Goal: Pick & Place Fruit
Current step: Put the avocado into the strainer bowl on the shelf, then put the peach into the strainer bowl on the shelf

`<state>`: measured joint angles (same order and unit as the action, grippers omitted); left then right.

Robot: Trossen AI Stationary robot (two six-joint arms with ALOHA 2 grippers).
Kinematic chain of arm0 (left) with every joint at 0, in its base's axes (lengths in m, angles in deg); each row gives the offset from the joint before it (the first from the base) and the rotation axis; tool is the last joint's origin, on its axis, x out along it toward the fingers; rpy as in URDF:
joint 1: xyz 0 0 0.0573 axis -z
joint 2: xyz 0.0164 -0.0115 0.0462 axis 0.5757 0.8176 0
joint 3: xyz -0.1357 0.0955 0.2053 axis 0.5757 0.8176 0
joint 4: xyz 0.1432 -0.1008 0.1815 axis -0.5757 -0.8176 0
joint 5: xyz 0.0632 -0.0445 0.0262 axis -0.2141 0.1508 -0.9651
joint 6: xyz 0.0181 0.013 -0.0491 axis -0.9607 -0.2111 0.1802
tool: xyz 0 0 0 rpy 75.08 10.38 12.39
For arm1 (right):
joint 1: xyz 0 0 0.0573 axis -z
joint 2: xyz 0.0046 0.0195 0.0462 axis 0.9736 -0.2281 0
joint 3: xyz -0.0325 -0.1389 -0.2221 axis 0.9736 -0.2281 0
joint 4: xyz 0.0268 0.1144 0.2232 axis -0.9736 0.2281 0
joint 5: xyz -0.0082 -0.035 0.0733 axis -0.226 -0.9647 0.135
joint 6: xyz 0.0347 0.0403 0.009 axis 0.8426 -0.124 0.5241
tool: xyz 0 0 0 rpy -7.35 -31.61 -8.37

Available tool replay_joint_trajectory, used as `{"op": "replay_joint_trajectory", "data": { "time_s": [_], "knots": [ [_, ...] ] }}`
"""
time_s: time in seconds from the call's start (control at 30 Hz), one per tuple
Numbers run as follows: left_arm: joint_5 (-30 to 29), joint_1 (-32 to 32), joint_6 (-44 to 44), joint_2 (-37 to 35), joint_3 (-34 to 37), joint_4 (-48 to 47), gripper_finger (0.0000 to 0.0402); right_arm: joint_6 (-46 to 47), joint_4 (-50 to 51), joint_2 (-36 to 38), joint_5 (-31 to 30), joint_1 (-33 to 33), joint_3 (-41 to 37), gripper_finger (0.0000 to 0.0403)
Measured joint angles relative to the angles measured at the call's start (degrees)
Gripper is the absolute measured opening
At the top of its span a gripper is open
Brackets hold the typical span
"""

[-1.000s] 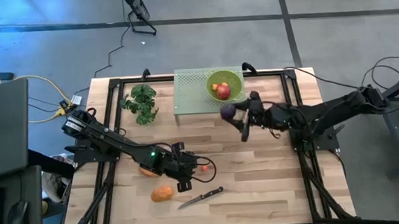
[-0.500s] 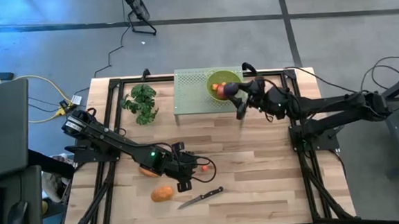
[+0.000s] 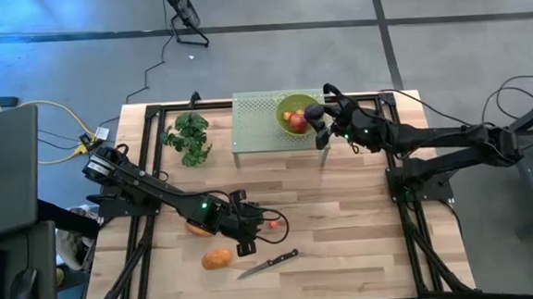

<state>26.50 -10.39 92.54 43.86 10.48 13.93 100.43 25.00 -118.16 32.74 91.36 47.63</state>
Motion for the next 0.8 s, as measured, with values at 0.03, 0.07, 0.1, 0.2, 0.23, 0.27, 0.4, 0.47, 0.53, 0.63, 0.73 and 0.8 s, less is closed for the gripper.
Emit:
{"op": "replay_joint_trajectory", "data": {
  "time_s": [0.03,0.07,0.1,0.2,0.23,0.27,0.4,0.47,0.53,0.63,0.73,0.8],
  "knots": [
    [0.0,0.0,0.0,0.0,0.0,0.0,0.0191,-0.01,0.35,0.0,0.24,0.17,0.01,0.0255],
    [0.0,-0.01,0.0,0.0,0.0,0.0,0.0191,-0.03,0.76,-0.01,0.58,0.25,0.0,0.0255],
    [0.0,-0.01,0.0,0.0,0.0,0.0,0.0191,-0.23,1.27,-0.01,1.17,0.3,0.01,0.0256],
    [0.02,0.01,0.05,0.0,0.0,0.0,0.0191,-0.4,1.52,-0.04,1.51,0.24,0.0,0.0263],
    [0.02,0.01,0.11,0.0,0.0,0.0,0.0191,-0.4,1.5,-0.04,1.6,0.24,0.0,0.0267],
    [0.02,0.01,0.13,0.0,0.0,0.0,0.0191,-0.4,1.48,-0.04,1.51,0.28,0.0,0.0271],
    [0.07,-0.01,0.14,-0.02,0.0,0.0,0.0191,-0.42,1.5,-0.04,-0.6,0.24,0.0,0.0291],
    [0.11,-0.01,0.15,-0.02,0.0,0.0,0.0191,-0.4,1.56,-0.04,-2.46,0.27,0.0,0.0304],
    [0.11,-0.01,0.15,-0.02,0.0,0.0,0.0191,-0.33,1.69,-0.04,-3.16,0.27,0.0,0.0317],
    [0.13,-0.01,0.14,-0.02,0.0,-0.02,0.0191,-0.42,1.69,-0.04,-2.93,0.24,0.0,0.0335],
    [0.13,0.0,0.11,-0.02,0.0,-0.21,0.0191,-0.76,1.69,-0.04,-2.23,0.26,0.0,0.035],
    [0.11,0.0,0.1,-0.02,0.0,-0.63,0.0191,-1.8,1.45,-0.04,-1.6,0.24,0.0,0.0356]
  ]
}}
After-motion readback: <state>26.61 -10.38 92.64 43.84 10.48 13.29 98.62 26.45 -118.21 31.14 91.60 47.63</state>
